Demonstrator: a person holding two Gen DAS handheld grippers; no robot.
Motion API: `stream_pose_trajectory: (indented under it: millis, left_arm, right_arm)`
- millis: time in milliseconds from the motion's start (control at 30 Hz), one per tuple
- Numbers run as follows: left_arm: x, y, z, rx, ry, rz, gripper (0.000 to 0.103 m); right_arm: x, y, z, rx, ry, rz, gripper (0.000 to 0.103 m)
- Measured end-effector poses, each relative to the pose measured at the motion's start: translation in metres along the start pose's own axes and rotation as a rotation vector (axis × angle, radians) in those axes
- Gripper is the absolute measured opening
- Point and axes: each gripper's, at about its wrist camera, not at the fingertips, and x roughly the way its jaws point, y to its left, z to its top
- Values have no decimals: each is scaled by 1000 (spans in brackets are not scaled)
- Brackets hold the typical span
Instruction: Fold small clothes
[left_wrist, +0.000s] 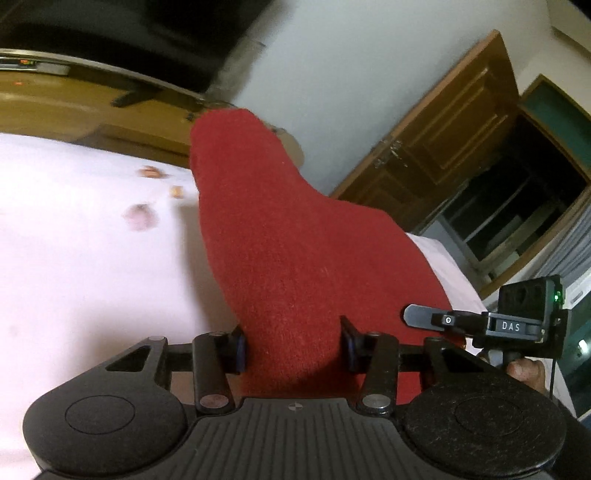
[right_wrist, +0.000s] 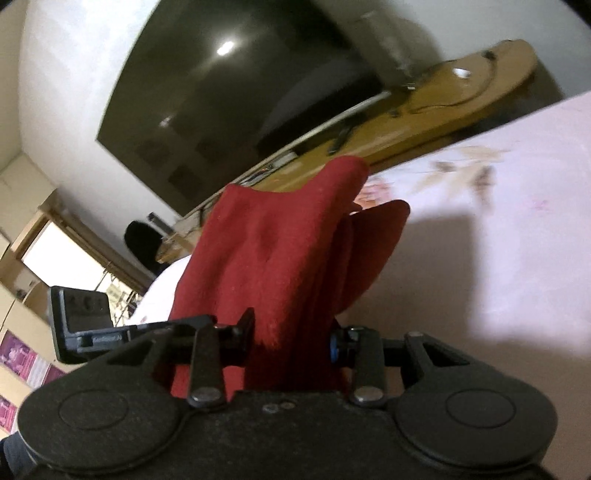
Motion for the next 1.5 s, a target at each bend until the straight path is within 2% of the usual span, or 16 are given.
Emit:
stream_pose_trajectory:
  millis: [133,300,333,400,533,600,733,867,967,1033,1167,1200,1267,1367,1433,1500]
  left_arm:
    - [-61,49,-13,-78,22,53,46]
    - [-97,120,-44,-200,60,79,48]
    - [-95,131,-53,-212,77,115,55]
    - [-99,143,-66,-228,34,82,57]
    - [-113,133,-76,-221,-11,134,70]
    - [-131,118,-79,-154,-46,233,75]
    - [-166,79,-100,9,-142,348,75]
    - [-154,49,-128,88,-125,422,75]
    - [-125,37,-138,133,-36,441,75]
    - [-125,38,-146,126,-61,424,77]
    - [-150,33,-156,123,-79,441,77]
    - [-158,32,-160,123,-88,442,77]
    - [-165,33,-168,112,-90,448,77]
    - [-156,35,-176,110,-81,461,89]
    - [-147,24,-177,152,-49,517,101]
    - [-145,7,-179,190,-23,580,102]
  right_arm:
    - [45,38,-19,32,16,47,35]
    - [114,49,-54,169,91,163,35]
    - [126,47,-59,185,110,159,35]
    - [152,40,-73,202,158,63,39]
    - [147,39,-82,241,98,33,43]
    - [126,54,-78,173,51,-60,49]
    - [76,93,-84,-30,-66,-174,43]
    - [85,150,-109,-345,-24,-192,36]
    - [115,178,-131,-527,63,-226,30]
    - [130,167,-140,-558,139,-355,12]
    - [116,140,-131,-410,103,-367,1]
    - [115,147,-131,-422,98,-387,2]
    - [101,159,-136,-420,58,-377,29]
    - [111,157,-149,-398,77,-393,37]
    - [126,142,-152,-366,95,-446,51]
    - [125,140,-143,-280,104,-457,53]
